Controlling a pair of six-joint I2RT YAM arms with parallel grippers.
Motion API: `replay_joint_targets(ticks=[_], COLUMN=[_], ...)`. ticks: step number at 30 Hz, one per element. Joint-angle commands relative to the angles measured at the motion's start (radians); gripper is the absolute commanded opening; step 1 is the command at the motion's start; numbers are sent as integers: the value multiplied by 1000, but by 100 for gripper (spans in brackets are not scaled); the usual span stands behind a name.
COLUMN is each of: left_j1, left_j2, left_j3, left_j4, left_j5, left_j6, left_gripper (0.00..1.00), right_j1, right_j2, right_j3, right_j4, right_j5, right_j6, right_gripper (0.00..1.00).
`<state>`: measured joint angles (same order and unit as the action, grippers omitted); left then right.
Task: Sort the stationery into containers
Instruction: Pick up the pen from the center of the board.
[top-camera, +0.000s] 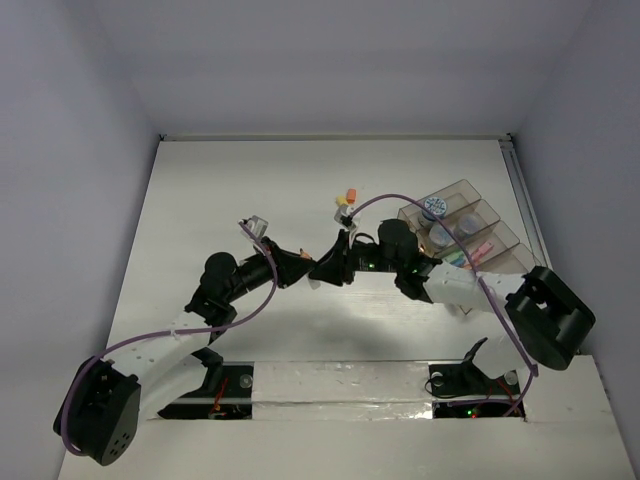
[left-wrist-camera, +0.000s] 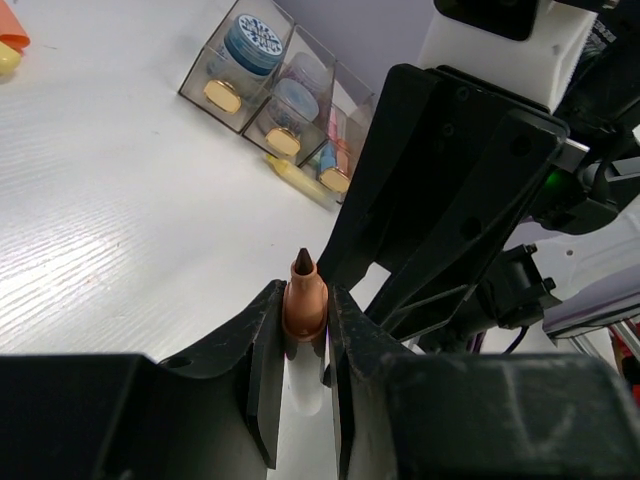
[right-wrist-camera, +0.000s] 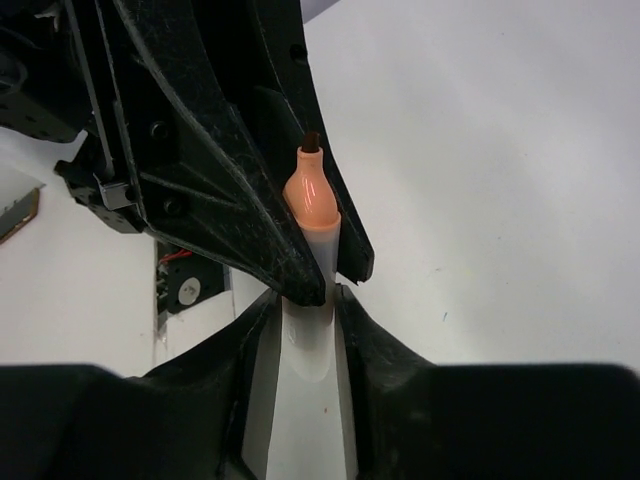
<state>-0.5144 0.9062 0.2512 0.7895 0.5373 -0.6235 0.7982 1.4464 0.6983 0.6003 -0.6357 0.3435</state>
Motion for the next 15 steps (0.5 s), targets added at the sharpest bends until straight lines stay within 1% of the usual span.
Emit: replay_joint_targets(ticks=[1, 4, 6, 9, 10, 11, 13, 14, 15], left_j1=[-12, -12, -12, -12, -12, -12, -12, -12, -12], left_j2=[-20, -26, -27, -38, -44, -59, -75, -82, -99], left_j3=[31, 33, 34, 31, 31, 28, 25, 22, 19], left_j4=[131, 132, 134, 126, 117, 105, 93, 80, 70], left_j5=[72, 79, 76, 66, 43, 33, 6, -3, -22], left_j6=[-50, -54, -56, -67, -67, -68, -68, -68, -68], left_gripper=[0, 0, 0, 1, 8, 26, 43, 58, 63], right_j1=[13, 13, 4, 4, 4, -5, -17, -17, -27], right_j2=[19, 19, 22, 25, 25, 25, 28, 31, 37], right_j3=[-6, -16, -16, -26, -31, -42, -51, -54, -59], right_j4=[151, 196, 220, 262, 277, 312, 345, 366, 375], right_j5=[-105, -133, -156, -154, -150, -142, -114, -101, -81], right_j6=[54, 84, 103, 132, 140, 153, 190, 202, 219], right_gripper=[29, 23, 13, 6, 3, 1, 0, 0, 0])
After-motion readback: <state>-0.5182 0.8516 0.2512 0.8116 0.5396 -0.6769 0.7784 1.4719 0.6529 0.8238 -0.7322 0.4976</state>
